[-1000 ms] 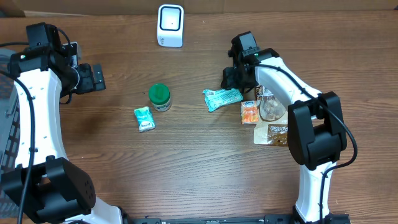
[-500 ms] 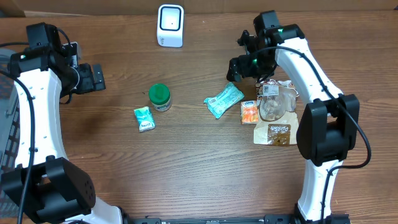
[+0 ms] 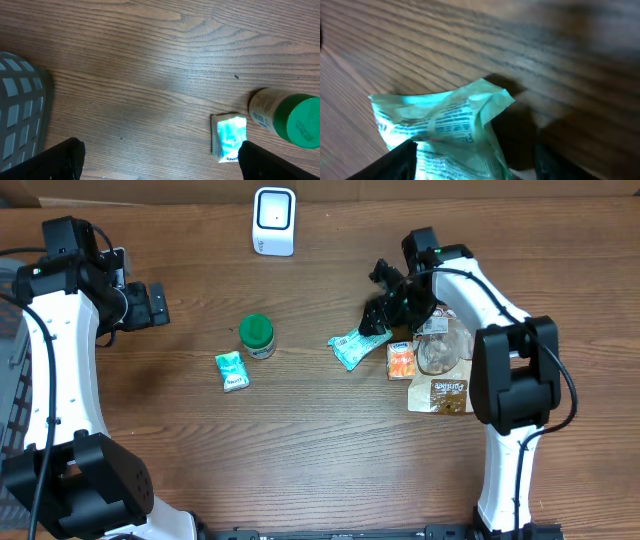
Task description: Scan the item barcode
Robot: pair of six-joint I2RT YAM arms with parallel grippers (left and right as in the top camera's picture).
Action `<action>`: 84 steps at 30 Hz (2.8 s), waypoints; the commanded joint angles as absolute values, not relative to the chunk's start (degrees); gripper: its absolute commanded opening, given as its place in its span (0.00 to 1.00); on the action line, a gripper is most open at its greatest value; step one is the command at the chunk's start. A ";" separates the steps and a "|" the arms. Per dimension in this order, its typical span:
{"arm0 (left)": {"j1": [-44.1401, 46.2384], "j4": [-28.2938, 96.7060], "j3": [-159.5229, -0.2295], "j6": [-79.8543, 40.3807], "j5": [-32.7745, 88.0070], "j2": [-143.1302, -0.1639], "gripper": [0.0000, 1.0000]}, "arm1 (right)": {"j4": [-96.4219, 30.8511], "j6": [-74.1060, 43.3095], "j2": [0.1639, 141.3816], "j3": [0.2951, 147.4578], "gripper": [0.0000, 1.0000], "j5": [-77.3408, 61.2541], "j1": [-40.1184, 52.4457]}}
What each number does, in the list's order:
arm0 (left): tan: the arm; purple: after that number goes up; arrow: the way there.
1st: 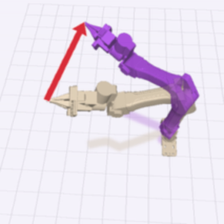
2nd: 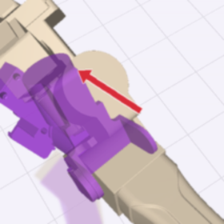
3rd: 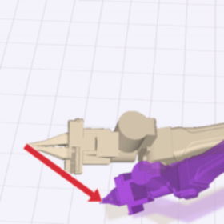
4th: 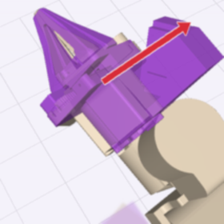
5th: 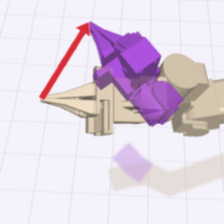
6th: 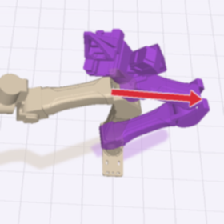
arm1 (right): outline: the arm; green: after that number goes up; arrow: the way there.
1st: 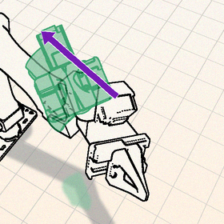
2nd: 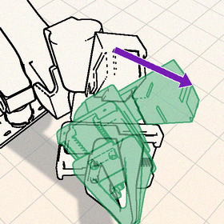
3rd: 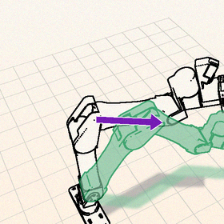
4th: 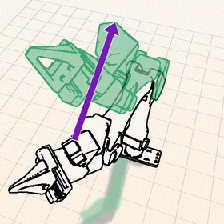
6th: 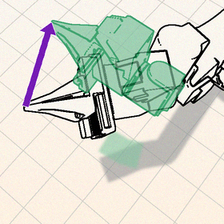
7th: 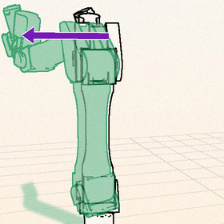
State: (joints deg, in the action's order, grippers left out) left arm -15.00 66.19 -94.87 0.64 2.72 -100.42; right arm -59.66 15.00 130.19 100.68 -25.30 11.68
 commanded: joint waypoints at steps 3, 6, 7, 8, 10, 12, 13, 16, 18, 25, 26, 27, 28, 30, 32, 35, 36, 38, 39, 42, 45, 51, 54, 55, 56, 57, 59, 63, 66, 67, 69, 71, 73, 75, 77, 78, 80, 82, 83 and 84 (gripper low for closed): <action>-14.98 66.11 -95.79 1.93 2.76 -100.40 1.00 | -60.27 15.03 130.21 99.26 0.64 -26.70 11.92; -14.98 66.13 -95.79 1.93 2.76 -100.40 1.00 | -58.76 14.83 130.23 95.13 0.55 -30.00 11.92; -14.98 66.13 -95.79 1.93 2.76 -100.40 1.00 | -58.00 14.83 130.23 94.26 0.52 -31.70 11.92; -14.98 66.13 -95.79 1.93 2.76 -100.40 1.00 | -57.41 14.81 130.23 93.58 0.47 -34.09 11.92; -14.98 66.13 -95.79 1.93 2.76 -100.40 1.00 | -57.21 14.52 130.23 93.32 0.33 -37.87 11.92; -14.98 66.13 -95.79 1.93 2.76 -100.40 1.00 | -56.60 11.27 130.23 93.32 0.22 -39.99 11.92; -14.98 66.13 -95.79 1.91 2.76 -100.40 1.00 | -56.14 7.94 130.23 93.32 0.14 -40.25 11.92; -14.98 66.13 -95.79 1.93 2.76 -100.40 1.00 | -55.66 4.89 130.23 93.32 0.04 -40.23 11.92; -14.98 66.11 -95.79 1.93 2.76 -100.40 0.99 | -55.77 2.74 130.21 93.32 0.04 -40.62 11.92; -14.98 66.13 -95.79 1.93 2.76 -100.40 1.00 | -56.86 3.42 125.19 93.71 0.04 -47.16 11.97; -14.98 66.13 -95.79 1.93 2.76 -100.40 1.00 | -56.97 3.42 123.48 93.71 0.04 -47.00 12.03; -14.98 66.13 -95.79 1.93 2.76 -100.40 1.00 | -57.14 3.44 121.71 93.71 0.04 -46.98 12.03; -14.98 66.13 -95.79 1.93 2.76 -100.40 1.00 | -57.32 3.42 120.33 93.71 0.04 -47.00 12.03; -14.98 66.13 -95.79 1.93 2.76 -100.40 1.00 | -58.02 3.42 115.42 93.71 0.04 -47.03 12.03; -14.98 66.11 -95.79 1.93 2.76 -100.40 1.00 | -59.29 3.42 111.35 93.71 0.04 -46.92 12.03; -14.98 66.13 -95.79 1.93 2.76 -100.40 1.00 | -61.36 3.40 106.43 93.71 0.04 -45.91 12.03; -14.98 66.13 -95.79 1.93 2.76 -100.40 1.00 | -62.24 3.40 104.60 93.71 0.04 -45.93 12.03; -14.98 66.13 -95.79 1.93 2.76 -100.40 1.00 | -63.51 3.40 101.78 93.71 0.04 -45.89 12.05; -14.98 66.11 -95.79 1.93 2.76 -100.40 1.00 | -64.12 3.38 100.51 93.71 0.04 -45.91 12.05; -14.98 66.13 -95.79 1.93 2.76 -100.40 1.00 | -66.19 3.38 96.55 93.71 0.04 -45.91 12.05; -14.98 66.13 -95.79 1.93 2.76 -100.40 1.00 | -68.05 3.38 93.21 93.71 0.04 -45.58 12.03; -14.98 66.13 -95.79 1.93 2.76 -100.40 1.00 | -71.29 2.94 90.00 93.71 0.04 -42.22 13.96; -14.98 66.13 -95.79 1.93 2.76 -100.40 1.00 | -71.07 -2.76 90.02 93.71 0.04 -34.41 16.58; -14.98 66.11 -95.79 1.93 2.76 -100.40 1.00 | -70.57 -5.19 90.02 93.73 0.04 -31.29 17.47; -14.98 66.13 -95.79 1.93 2.76 -100.40 0.99 | -70.08 -7.35 90.02 93.73 0.04 -28.75 18.35; -14.98 66.11 -95.79 1.93 2.76 -100.40 1.00 | -69.60 -9.06 90.08 93.78 0.04 -26.44 19.25; -14.98 66.13 -95.79 1.93 2.76 -100.40 1.00 | -69.58 -11.94 90.87 94.83 0.04 -21.61 20.86; -14.98 66.13 -95.79 1.93 2.76 -100.40 1.00 | -72.12 -12.40 97.71 103.59 0.04 -17.28 22.83; -14.98 66.13 -95.79 1.93 2.76 -100.40 1.00 | -76.99 -11.97 106.72 116.40 0.04 -10.94 24.97; -14.98 66.13 -95.79 1.91 2.76 -100.40 0.99 | -78.22 -11.99 109.45 120.46 0.04 -8.69 25.69; -14.98 66.11 -95.79 1.93 2.76 -100.40 1.00 | -79.20 -11.97 115.72 129.54 0.04 -2.68 27.20; -14.98 66.13 -95.79 1.93 2.76 -100.40 1.00 | -77.38 -11.55 119.98 134.98 0.04 4.27 28.34; -14.98 66.13 -95.79 1.93 2.76 -100.40 1.00 | -71.94 -8.38 123.11 136.55 0.04 12.80 29.71; -14.98 66.13 -95.79 1.93 2.76 -100.40 1.00 | -65.80 -6.33 125.82 136.44 0.04 22.11 30.98; -14.98 66.13 -95.79 1.93 2.76 -100.40 1.00 | -58.17 -2.11 128.99 136.44 0.04 31.92 32.25; -14.98 66.13 -95.79 1.93 2.76 -100.40 1.00 | -54.24 1.23 130.56 136.44 0.04 35.40 32.67; -14.98 66.13 -95.79 1.91 2.76 -100.40 1.00 | -44.25 11.29 133.95 136.44 0.04 42.13 33.32; -14.98 66.13 -95.79 1.93 2.76 -100.40 1.00 | -37.32 18.57 136.00 136.44 0.04 42.96 33.39; -14.98 66.13 -95.79 1.93 2.76 -100.40 1.00 | -33.26 23.05 137.12 136.44 0.04 42.26 33.39; -14.98 66.13 -95.79 1.93 2.76 -100.40 1.00 | -30.81 25.65 137.86 136.44 0.04 41.71 33.39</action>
